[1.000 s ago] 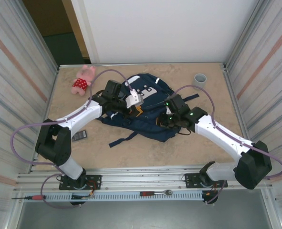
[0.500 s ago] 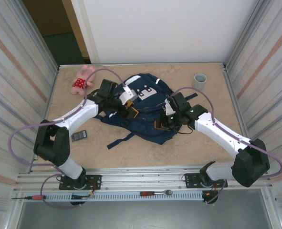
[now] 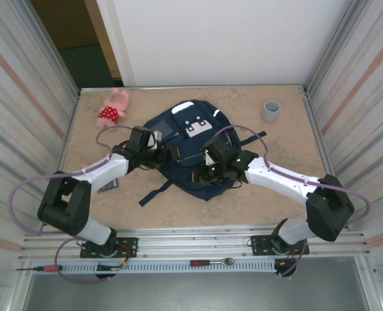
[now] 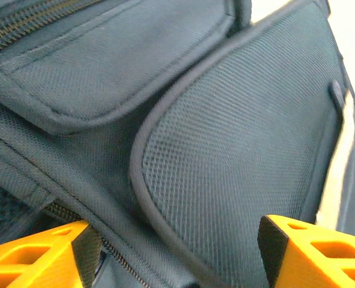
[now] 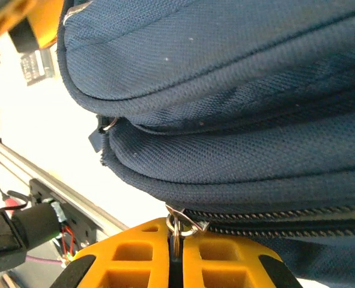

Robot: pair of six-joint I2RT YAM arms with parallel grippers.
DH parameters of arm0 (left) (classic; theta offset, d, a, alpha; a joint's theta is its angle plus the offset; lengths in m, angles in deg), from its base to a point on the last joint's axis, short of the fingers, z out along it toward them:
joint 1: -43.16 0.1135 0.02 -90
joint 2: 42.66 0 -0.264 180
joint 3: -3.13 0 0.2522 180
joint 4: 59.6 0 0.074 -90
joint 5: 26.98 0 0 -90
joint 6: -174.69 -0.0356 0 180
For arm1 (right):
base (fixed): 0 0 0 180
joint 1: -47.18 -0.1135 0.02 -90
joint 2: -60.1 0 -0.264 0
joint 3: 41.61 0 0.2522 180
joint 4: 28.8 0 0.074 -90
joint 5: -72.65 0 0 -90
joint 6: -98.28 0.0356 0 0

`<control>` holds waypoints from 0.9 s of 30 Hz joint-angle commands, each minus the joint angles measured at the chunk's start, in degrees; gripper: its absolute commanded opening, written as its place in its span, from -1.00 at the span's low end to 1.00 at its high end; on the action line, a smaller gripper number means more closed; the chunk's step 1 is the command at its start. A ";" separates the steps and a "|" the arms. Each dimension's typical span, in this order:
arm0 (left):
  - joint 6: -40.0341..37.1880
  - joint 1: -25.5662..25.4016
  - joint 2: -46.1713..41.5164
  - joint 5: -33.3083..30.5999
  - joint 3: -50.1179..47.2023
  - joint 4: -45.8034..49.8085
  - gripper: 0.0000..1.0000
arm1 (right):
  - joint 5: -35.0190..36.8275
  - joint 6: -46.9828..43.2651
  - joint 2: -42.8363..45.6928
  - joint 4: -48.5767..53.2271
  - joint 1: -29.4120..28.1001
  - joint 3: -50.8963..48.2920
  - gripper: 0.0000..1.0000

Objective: Pack the student bag

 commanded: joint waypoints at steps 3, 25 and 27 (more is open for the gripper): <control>5.85 2.06 8.05 0.43 6.86 -9.34 0.45 | -0.46 1.81 -4.03 -5.56 -2.11 4.25 -1.00; 32.60 -3.69 -8.38 -4.55 -3.69 0.50 0.25 | -0.19 -0.01 -10.92 -4.89 -2.32 10.94 -1.00; 34.62 -4.66 -6.52 -4.80 -3.87 -1.72 0.19 | -0.08 -0.10 -10.77 -4.83 -2.37 10.83 -1.00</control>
